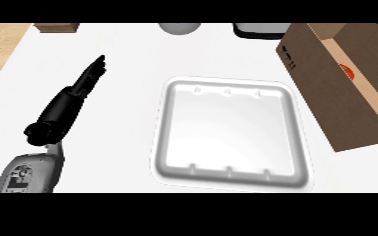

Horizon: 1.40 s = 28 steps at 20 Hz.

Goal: Pick the tomato from the tray and place it in the cardboard box

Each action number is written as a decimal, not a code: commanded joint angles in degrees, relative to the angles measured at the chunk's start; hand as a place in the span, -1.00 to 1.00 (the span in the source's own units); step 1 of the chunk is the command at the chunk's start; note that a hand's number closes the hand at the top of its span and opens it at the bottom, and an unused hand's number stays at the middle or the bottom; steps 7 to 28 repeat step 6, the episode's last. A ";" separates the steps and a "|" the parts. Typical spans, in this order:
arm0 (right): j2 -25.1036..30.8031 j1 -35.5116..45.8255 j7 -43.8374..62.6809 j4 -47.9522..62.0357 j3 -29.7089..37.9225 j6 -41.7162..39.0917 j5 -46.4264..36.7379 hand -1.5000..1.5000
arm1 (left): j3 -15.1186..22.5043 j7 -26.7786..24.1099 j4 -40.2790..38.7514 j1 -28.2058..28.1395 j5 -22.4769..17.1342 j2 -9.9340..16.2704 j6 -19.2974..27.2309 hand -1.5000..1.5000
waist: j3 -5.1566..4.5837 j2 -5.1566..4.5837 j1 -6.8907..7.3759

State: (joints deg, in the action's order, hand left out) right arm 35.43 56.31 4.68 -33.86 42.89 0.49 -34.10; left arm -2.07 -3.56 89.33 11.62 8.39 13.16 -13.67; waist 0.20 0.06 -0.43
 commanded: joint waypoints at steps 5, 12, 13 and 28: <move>4.19 -7.51 -8.53 0.86 12.26 4.10 11.85 -1.00 | -1.82 0.35 0.68 0.94 -1.79 1.83 -2.23 0.00 | -0.09 -0.30 0.74; 4.60 -8.16 -7.42 -0.22 12.18 4.42 12.14 -1.00 | -1.50 -1.92 -4.15 3.20 -0.10 0.69 -0.60 0.00 | -0.16 -0.29 0.00; 4.60 -8.16 -7.42 -0.22 12.18 4.42 12.14 -1.00 | -1.50 -1.92 -4.15 3.20 -0.10 0.69 -0.60 0.00 | -0.16 -0.29 0.00; 4.60 -8.16 -7.42 -0.22 12.18 4.42 12.14 -1.00 | -1.50 -1.92 -4.15 3.20 -0.10 0.69 -0.60 0.00 | -0.16 -0.29 0.00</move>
